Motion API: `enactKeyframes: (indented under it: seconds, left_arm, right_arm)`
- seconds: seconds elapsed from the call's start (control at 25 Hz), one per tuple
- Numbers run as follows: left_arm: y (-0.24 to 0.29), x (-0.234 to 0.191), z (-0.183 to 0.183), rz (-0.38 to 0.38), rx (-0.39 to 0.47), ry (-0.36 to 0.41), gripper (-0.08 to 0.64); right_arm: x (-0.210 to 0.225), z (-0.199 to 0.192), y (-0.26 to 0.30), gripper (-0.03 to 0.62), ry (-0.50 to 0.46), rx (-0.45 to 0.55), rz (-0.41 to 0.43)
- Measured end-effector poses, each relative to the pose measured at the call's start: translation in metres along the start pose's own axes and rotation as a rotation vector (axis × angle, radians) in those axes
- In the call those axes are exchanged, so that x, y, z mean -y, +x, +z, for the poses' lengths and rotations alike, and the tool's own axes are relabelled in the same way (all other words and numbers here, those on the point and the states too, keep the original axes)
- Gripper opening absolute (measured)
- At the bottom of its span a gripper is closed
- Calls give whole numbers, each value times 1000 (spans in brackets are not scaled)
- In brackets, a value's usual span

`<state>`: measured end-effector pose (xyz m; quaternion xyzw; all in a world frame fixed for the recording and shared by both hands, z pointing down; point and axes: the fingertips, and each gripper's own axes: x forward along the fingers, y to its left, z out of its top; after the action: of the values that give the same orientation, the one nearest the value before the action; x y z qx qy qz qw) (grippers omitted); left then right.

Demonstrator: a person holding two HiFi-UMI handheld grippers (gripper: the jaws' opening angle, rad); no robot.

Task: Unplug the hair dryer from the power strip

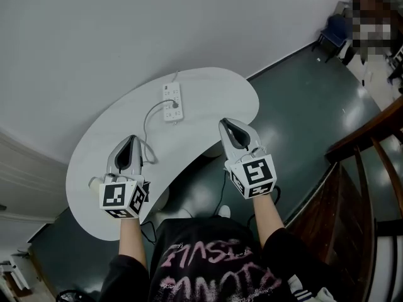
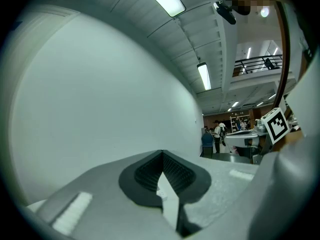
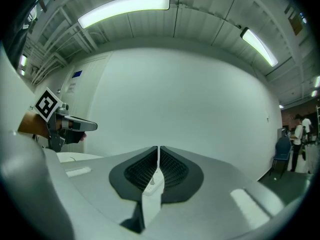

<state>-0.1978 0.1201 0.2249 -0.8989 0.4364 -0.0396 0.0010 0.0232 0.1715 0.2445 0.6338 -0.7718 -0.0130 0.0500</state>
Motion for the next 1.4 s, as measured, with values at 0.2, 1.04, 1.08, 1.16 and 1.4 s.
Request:
enactKeyframes:
  seconds: [0.2, 1.04, 1.08, 1.16, 1.4]
  left_arm:
    - [14, 21, 1, -16, -12, 16, 0]
    - [77, 103, -2, -23, -53, 68, 0]
    - [78, 103, -2, -22, -54, 67, 0]
    - [81, 104, -3, -20, -58, 63, 0]
    - [87, 108, -9, -28, -66, 55, 0]
  right_arm:
    - [18, -4, -4, 30, 28, 19, 1]
    - [91, -34, -24, 52, 108, 59, 63]
    - [92, -35, -23, 52, 108, 59, 65]
    - [94, -36, -23, 54, 111, 59, 67]
    - [99, -41, -23, 57, 118, 56, 66]
